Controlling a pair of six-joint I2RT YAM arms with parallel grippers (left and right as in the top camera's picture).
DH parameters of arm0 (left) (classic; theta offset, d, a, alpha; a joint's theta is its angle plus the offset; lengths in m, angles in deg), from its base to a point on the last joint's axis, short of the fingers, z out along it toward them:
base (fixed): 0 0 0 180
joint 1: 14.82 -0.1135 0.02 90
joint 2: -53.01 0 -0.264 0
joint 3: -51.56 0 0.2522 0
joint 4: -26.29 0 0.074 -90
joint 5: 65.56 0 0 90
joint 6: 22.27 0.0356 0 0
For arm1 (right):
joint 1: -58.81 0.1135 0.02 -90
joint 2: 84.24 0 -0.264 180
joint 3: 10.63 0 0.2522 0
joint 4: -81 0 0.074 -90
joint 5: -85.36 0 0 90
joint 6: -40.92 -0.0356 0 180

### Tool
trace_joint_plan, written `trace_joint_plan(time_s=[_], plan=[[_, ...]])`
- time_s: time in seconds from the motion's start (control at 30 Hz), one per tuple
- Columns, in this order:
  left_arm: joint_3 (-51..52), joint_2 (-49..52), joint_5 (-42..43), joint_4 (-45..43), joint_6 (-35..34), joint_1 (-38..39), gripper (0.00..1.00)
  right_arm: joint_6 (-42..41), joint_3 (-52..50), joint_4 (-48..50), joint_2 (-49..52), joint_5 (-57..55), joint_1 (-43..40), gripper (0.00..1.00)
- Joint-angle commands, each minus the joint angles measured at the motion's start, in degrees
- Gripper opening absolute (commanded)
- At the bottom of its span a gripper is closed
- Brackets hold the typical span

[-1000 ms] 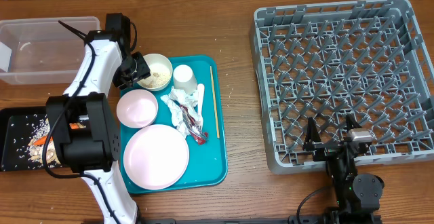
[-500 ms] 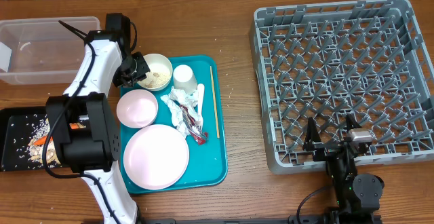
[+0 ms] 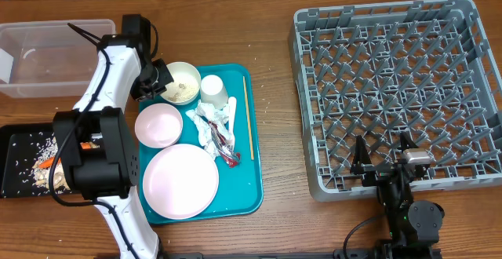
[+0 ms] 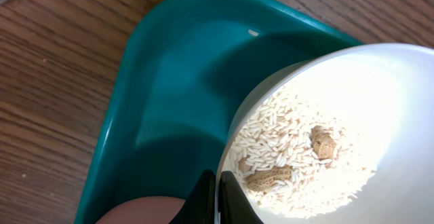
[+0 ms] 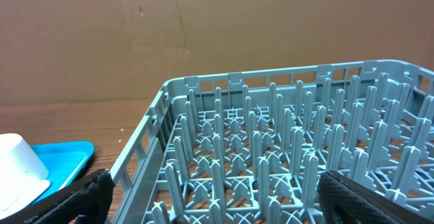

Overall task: Sort waste into correct bins and load items into the dishwasher rack
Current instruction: 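Lift the white bowl and tip its rice onto the black tray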

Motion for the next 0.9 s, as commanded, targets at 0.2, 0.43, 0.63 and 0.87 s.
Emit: trace_joint_plan(time_s=[0.2,0.43,0.63,0.87], plan=[[-18.01,-0.11,-0.11,9.7,1.9,0.0,0.04,0.17,-0.57,0.22,-0.46,-0.35,-0.04,1.0],[-27.47,-0.11,-0.13,17.44,2.34,-0.15,0.04,0.17,-0.57,0.22,-0.46,-0.35,-0.04,1.0],[-37.0,-0.46,-0.17,30.05,-2.73,-2.56,0.04,0.17,-0.59,0.22,-0.46,-0.35,-0.04,1.0],[-40.35,-5.27,-0.57,40.7,-9.33,-12.0,0.04,0.17,-0.59,0.22,-0.46,-0.35,-0.04,1.0]])
